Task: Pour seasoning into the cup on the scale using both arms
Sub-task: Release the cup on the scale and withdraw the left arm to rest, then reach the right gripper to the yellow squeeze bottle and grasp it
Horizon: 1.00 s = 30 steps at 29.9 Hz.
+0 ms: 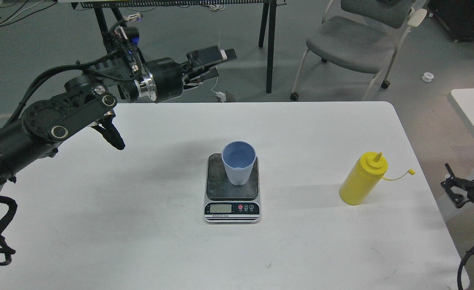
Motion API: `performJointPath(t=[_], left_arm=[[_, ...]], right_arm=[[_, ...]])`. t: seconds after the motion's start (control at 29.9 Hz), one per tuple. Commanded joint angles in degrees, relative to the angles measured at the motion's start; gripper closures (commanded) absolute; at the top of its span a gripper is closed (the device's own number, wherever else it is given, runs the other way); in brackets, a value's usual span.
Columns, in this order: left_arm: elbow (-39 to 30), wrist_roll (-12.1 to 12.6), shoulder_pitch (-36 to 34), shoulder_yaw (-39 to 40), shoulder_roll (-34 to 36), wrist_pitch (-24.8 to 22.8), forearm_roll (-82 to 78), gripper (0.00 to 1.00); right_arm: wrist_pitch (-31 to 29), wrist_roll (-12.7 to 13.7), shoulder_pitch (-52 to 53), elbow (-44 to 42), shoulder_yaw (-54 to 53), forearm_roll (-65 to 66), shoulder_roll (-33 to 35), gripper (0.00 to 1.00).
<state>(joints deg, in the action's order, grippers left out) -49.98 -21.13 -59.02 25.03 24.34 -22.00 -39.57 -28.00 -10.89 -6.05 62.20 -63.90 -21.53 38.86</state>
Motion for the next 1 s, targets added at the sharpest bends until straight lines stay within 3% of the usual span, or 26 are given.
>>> performJointPath(t=[0.0,0.1,0.2,0.27,0.47,0.6,0.97], left_arm=[[3.4,0.0,1.5,1.9,1.1,-0.1,19.3,0.01],[8.6,-0.2,1.9,3.8,1.7,-1.2,34.4,0.01],[14.8,0.1,2.9,7.4,1.7,-6.0,45.0,0.01],[16.7,0.2,3.5,9.2,1.7,-6.0,48.5,0.01],[17.4,1.5,6.7,15.6,1.1,-6.0,50.6,0.01],[21.6,2.1,8.3,20.0,0.4,-6.0,50.6,0.01],[21.9,2.5,10.6,19.7,-1.1,-6.0,50.4,0.01]], right_arm=[[0.0,0.0,-5.2,4.8,0.4,0.0,-0.4,0.01],[0.0,0.3,-7.2,7.8,0.9,0.0,-1.0,0.01],[0.0,0.3,-8.3,10.2,1.2,0.2,-1.9,0.01],[0.0,0.4,-8.5,10.7,1.8,0.4,-3.4,0.01],[0.0,1.0,-7.1,10.0,3.5,0.8,-9.1,0.01],[0.0,2.3,-5.8,9.4,4.2,1.1,-11.3,0.01],[0.0,2.3,0.2,7.2,5.9,1.2,-13.7,0.01]])
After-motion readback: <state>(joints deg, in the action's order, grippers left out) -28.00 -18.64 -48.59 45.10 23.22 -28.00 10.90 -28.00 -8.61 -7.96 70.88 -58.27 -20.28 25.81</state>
